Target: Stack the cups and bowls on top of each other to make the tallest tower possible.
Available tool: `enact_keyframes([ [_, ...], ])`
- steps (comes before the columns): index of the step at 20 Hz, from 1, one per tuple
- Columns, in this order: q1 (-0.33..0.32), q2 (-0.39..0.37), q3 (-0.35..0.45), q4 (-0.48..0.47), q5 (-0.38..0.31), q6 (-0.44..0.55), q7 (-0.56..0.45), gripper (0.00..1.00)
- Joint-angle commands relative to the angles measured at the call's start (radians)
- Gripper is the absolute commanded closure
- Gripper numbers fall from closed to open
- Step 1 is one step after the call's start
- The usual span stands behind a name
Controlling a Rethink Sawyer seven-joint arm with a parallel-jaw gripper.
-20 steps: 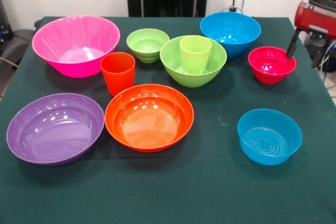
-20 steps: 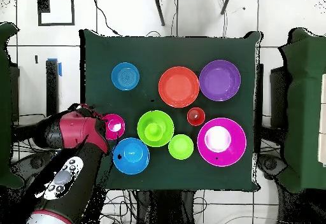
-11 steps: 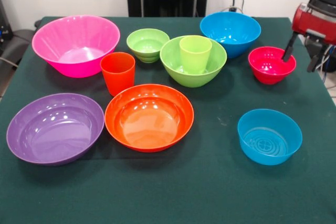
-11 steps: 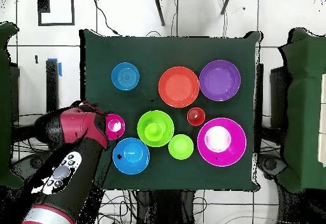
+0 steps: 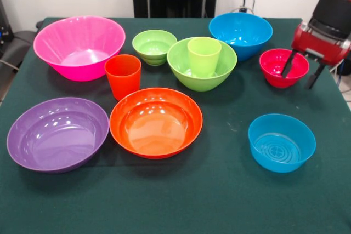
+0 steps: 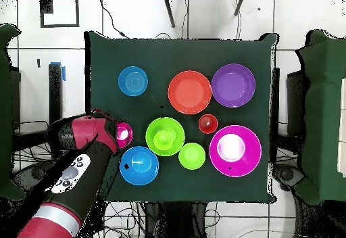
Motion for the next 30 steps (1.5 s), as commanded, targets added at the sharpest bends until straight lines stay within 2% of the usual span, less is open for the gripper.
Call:
enact_keyframes([
  [1,0.006,0.074,0.089,-0.028,0.026,-0.016,0.182,0.0],
  [13,-0.021,0.011,0.15,0.029,0.062,0.055,0.178,0.0],
  [21,0.012,-0.058,0.091,0.03,0.051,0.174,0.172,0.0],
  [27,0.022,-0.011,0.109,0.024,0.082,0.124,0.219,0.0],
  [30,0.033,-0.009,0.103,0.038,0.104,0.143,0.249,0.0],
])
